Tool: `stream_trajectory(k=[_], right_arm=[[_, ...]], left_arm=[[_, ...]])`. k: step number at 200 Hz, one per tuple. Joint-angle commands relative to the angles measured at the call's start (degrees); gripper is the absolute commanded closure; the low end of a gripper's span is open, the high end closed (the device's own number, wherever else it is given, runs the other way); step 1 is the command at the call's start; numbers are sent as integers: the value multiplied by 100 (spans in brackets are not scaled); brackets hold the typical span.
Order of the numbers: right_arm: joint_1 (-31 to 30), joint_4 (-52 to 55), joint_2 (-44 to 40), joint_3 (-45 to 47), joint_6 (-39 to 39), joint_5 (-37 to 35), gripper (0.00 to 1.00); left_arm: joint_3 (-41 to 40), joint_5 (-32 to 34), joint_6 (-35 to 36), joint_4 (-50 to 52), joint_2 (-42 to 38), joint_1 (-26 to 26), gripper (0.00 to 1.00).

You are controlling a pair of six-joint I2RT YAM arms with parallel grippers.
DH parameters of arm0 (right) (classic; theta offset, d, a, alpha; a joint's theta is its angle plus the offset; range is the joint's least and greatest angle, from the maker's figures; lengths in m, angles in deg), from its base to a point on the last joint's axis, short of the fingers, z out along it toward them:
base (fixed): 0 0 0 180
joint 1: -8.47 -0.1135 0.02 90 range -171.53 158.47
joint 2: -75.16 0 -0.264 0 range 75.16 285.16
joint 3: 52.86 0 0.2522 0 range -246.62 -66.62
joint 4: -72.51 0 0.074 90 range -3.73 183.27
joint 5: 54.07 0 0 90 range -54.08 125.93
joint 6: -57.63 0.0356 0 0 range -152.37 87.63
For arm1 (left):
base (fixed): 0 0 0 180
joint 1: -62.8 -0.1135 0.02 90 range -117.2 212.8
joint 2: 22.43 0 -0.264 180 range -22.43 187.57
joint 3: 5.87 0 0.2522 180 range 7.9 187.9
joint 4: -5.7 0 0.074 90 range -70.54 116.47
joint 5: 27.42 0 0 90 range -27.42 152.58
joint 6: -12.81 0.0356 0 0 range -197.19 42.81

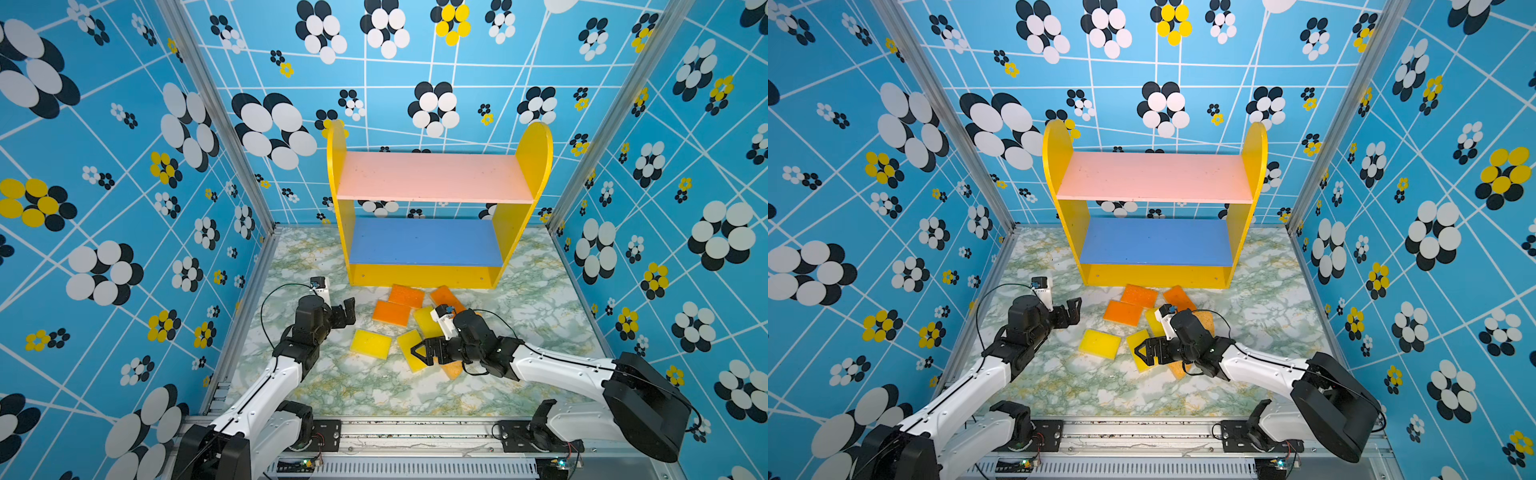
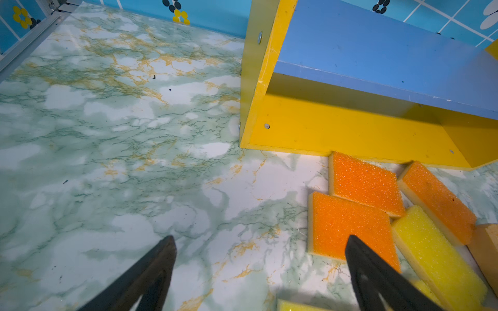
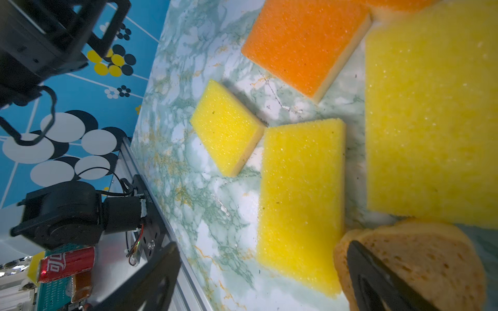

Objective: Arrange cleaning sponges on a shelf
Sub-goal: Move the cleaning sponge from the bottom-center of the table.

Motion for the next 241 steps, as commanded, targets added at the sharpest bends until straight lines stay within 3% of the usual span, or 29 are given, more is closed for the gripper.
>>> stream_trajectory(k=[1,62,82,120,153,241], right_arm=[[-37,695,87,-35,122,-374,1],[-39,2357,-618,31,482,-2679,1],[-41,2749,-897,16,538,-3122,1],[-43,1839,-1474,366,-124,-2220,1],[-54,1507,-1546,344,-423,-1921,1],[-1135,1337,226,-630,-749,-2213,1]], left_arm=[[187,-60,-17,-78,49,21,1],[215,-70,-1,-70,73,22,1],[223,-88,-8,-96,112,29,1],[222,-129,-36,-148,199,30,1],[234,-146,-45,-144,211,29,1],[180,-125,-36,-96,68,29,1]])
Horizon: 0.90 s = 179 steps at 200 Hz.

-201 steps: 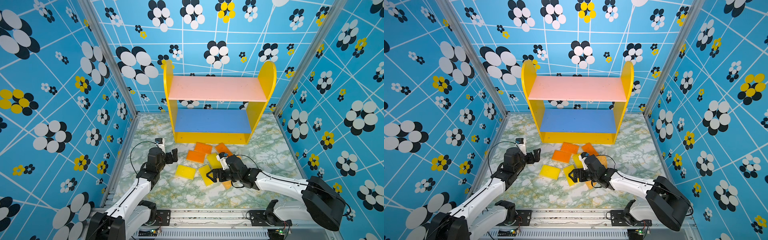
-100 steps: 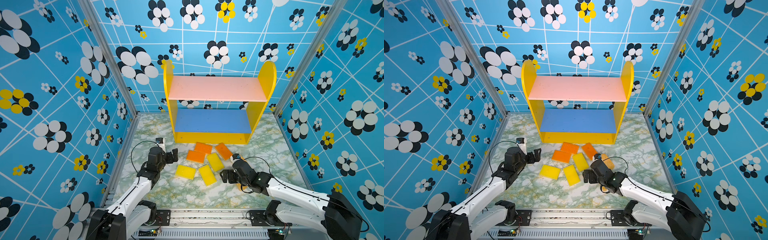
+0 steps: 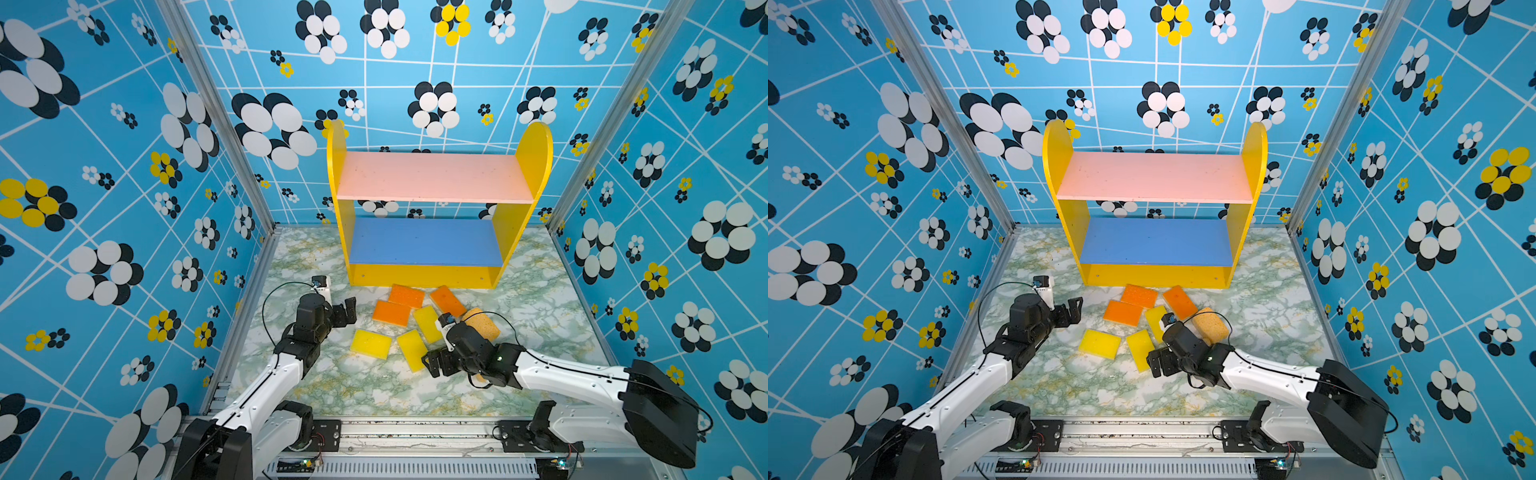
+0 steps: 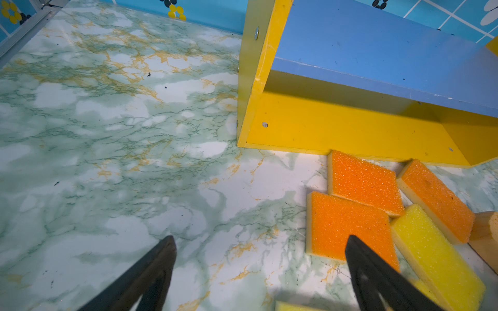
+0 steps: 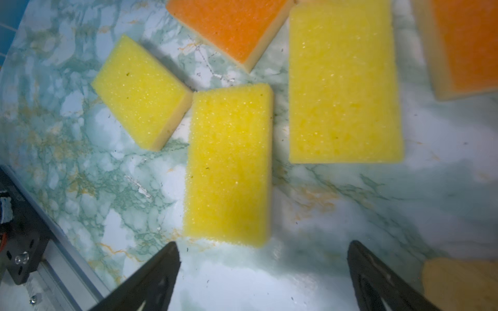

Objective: Arrange cleaning sponges on a shelf
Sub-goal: Move the cleaning sponge from the bottom-center of the table, then pick up the cleaning sponge at the center of the table.

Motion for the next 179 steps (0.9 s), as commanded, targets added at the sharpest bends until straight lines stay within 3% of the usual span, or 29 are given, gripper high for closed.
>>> stream_trajectory(k=[1,117,179], right_arm=[[-271,-86,424,-395,-152,-223,1],[-652,109,1456,-1069,-82,-679,3],[-678,116,1356,-905,22,-840,4]], left_arm=[[117,-58,-34,-76,-96,34,1],[63,-5,19,27,-262,30,1],[37,-24,-41,40,-315,30,1]])
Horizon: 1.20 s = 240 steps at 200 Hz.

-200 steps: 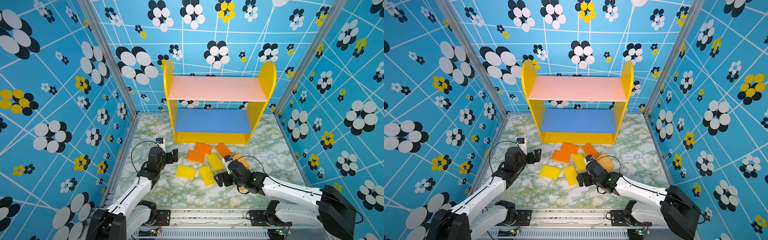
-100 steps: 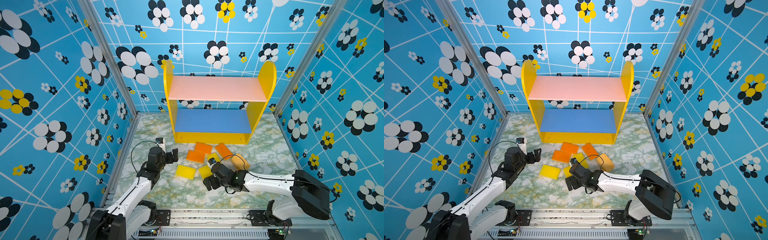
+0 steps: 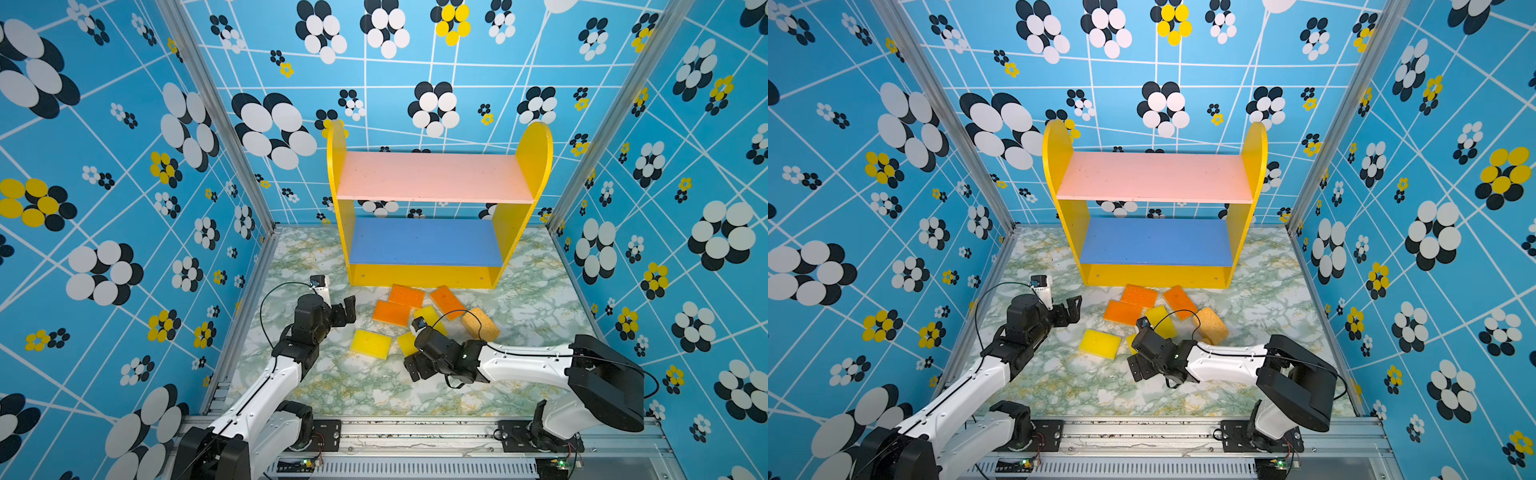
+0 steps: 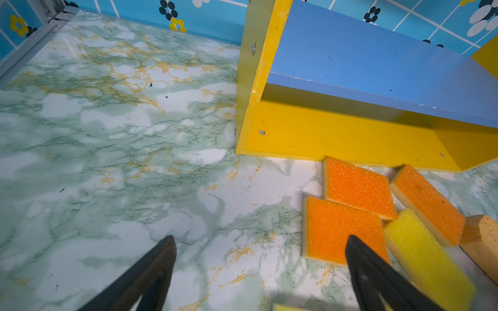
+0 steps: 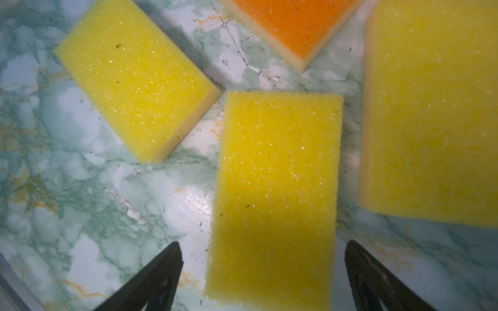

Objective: Arrange cleaning sponges on a shelf
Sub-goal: Pick up the cleaning sponge at the center of the table.

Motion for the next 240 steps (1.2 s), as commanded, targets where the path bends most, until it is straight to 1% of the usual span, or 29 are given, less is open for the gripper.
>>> stream_trajectory(k=[1,103,188,240], right_arm=[[-40,107,-77,42,51,-184,4],[-298,265,-61,56,167,-360,8],[-352,336,-77,138,315,-360,9],[-348,270,106,130,404,-351,9]], left_arm=[[34,-24,-42,8,-92,30,1],[74,-103,-10,39,-30,30,1],[-18,-89,-17,100,-239,36,1],[-43,-105,-12,160,-277,39,1]])
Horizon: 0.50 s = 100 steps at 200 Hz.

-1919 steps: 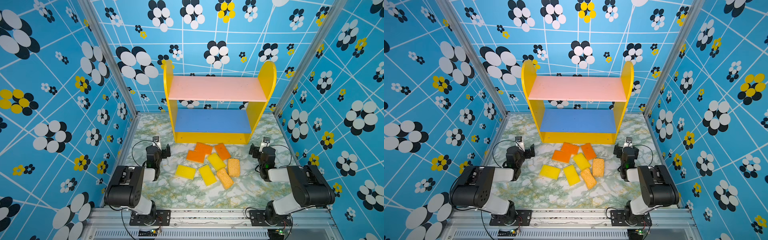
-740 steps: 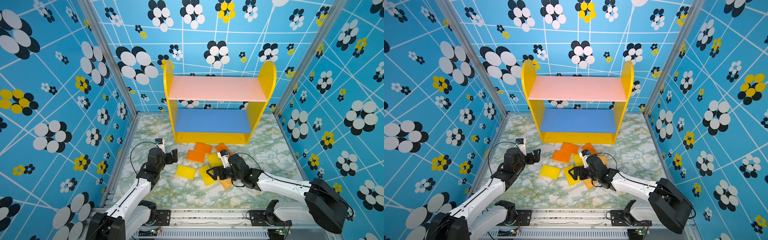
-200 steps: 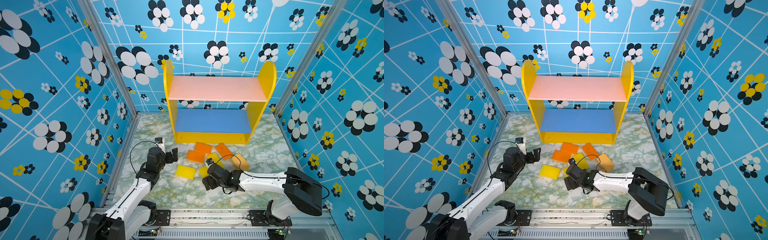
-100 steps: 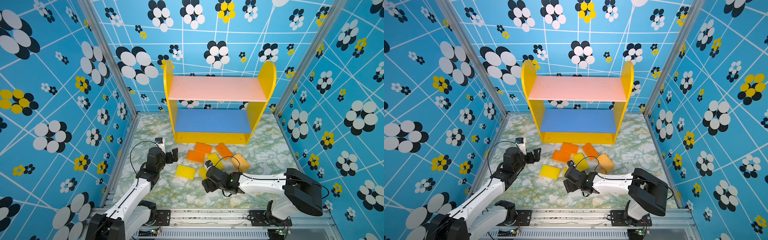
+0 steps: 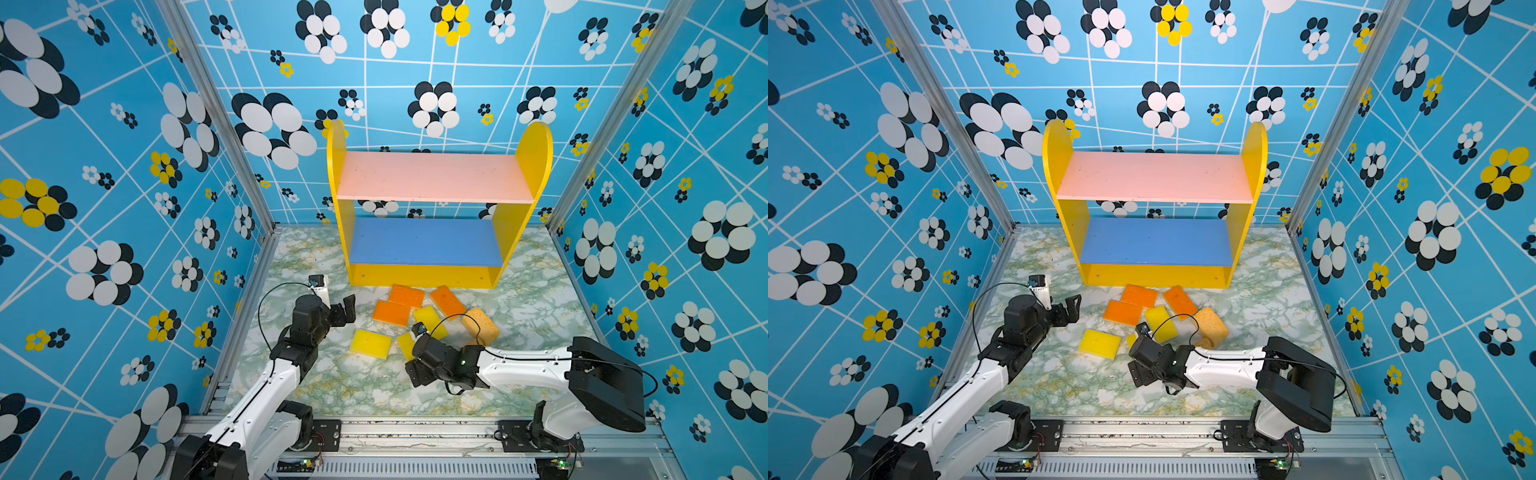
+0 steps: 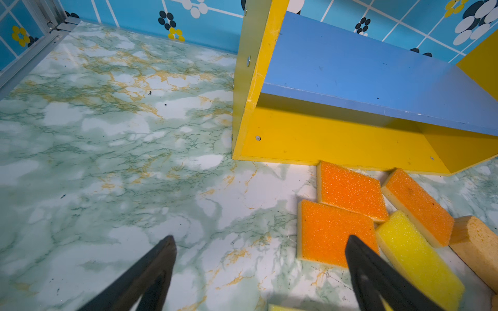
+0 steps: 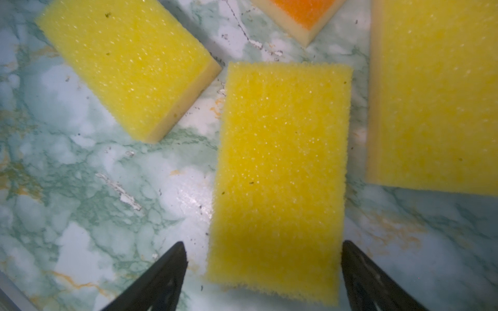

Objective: Arrange cleaning sponges on a shelf
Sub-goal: Pick up the cleaning sponge at the center of the table.

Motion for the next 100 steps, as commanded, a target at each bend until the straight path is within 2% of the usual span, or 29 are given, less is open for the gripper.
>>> stream_trajectory(k=[1,100], right_arm=[[-33,106,104,76,122,-104,9],[-33,219,319,-24,175,-289,17]], left_arm=[[-44,-67,-14,110,-69,39,1],[-8,-44,6,102,1,47,1]])
